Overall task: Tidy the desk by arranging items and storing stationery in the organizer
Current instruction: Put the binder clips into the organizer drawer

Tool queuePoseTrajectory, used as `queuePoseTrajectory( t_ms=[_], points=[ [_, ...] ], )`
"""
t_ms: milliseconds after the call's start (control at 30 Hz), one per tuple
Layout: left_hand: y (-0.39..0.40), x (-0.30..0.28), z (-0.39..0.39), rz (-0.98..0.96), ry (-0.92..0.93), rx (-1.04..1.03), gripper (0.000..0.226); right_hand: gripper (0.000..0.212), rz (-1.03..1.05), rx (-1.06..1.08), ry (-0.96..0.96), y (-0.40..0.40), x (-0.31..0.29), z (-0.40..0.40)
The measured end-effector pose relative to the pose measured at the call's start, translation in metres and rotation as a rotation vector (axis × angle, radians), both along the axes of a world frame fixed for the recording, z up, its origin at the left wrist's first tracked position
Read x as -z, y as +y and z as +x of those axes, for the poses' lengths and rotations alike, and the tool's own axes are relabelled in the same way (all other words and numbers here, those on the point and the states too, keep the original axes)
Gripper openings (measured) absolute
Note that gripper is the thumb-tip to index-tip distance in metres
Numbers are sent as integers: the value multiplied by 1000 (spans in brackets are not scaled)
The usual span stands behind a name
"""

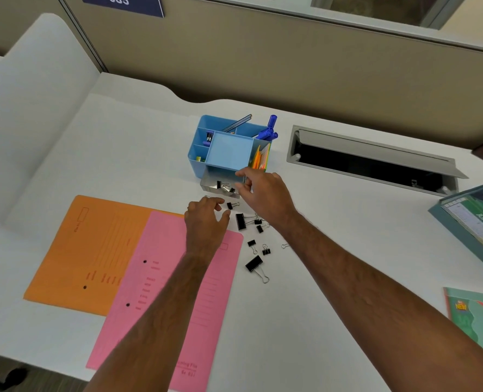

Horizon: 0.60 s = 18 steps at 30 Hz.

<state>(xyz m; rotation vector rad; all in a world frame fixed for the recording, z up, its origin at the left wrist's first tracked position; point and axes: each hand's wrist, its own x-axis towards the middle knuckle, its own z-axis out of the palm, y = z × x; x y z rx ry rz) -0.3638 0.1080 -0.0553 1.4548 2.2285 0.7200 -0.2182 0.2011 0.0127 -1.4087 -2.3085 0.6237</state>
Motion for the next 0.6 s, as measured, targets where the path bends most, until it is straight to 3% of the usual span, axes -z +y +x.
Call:
queuePoseTrajectory(
  t_ms=[600],
  points=[
    [12,17,7,-108,118,91,39,16,-227,186,-40,-28,36,79]
  ],
)
